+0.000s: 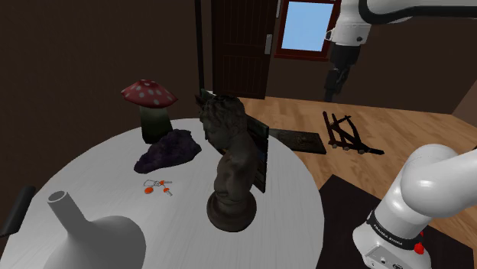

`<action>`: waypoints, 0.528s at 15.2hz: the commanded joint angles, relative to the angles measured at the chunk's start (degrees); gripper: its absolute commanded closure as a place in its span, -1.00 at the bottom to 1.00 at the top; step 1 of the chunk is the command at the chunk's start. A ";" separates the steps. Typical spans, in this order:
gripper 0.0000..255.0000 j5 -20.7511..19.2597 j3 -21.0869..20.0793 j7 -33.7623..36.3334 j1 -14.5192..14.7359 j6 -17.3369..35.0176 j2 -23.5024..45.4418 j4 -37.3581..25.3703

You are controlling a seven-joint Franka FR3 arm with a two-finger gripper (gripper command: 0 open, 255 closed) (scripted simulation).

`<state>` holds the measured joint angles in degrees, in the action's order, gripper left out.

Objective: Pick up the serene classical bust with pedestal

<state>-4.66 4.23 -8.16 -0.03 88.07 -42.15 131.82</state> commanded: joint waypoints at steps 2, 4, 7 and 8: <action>-1.00 1.32 -0.91 2.20 0.02 1.05 -1.73 1.95; -1.00 4.08 -2.90 6.60 0.11 3.26 -5.02 5.65; -1.00 8.47 -6.32 13.25 0.47 6.89 -9.42 10.65; -1.00 10.00 -7.59 15.48 0.66 8.20 -10.71 12.15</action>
<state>3.70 -2.15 4.84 0.48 94.74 -51.47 142.18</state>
